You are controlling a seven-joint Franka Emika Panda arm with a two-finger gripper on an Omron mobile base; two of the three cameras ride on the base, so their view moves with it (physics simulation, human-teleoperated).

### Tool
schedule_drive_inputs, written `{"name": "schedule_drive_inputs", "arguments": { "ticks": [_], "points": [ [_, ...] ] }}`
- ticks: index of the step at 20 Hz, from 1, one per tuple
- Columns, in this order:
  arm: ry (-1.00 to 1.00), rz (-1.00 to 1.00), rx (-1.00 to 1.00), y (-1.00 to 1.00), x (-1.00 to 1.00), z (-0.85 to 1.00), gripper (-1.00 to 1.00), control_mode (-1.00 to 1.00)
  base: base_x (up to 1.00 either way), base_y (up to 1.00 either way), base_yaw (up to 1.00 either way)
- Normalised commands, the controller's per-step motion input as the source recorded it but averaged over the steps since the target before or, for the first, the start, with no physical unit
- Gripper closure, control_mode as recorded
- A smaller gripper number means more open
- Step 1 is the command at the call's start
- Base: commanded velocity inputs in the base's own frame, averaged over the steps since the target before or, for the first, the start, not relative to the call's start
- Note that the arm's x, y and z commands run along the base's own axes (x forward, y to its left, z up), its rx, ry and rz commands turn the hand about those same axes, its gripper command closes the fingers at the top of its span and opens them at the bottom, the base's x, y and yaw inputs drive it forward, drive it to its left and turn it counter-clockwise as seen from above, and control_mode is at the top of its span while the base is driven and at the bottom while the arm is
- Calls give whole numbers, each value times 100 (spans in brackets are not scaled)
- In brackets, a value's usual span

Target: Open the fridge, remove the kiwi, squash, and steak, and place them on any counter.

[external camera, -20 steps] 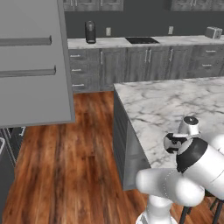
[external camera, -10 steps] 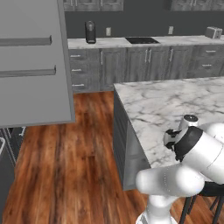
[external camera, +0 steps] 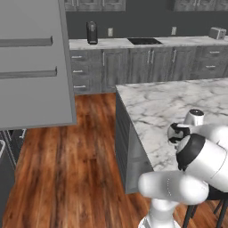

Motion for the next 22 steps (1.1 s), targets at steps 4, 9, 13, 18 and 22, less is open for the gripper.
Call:
{"name": "schedule_drive_inputs", "arguments": {
  "ticks": [4,9,13,18,22],
  "points": [
    [0,0,0,0,-4,71,-100,-100,0,0,0],
    [1,1,0,32,-7,99,-100,-100,0,0,0],
    [6,7,0,58,-27,100,-100,-100,0,0,0],
    [1,14,0,54,-59,100,-100,-100,0,0,0],
    [-3,18,0,54,-68,100,-100,-100,0,0,0]
  ]
}}
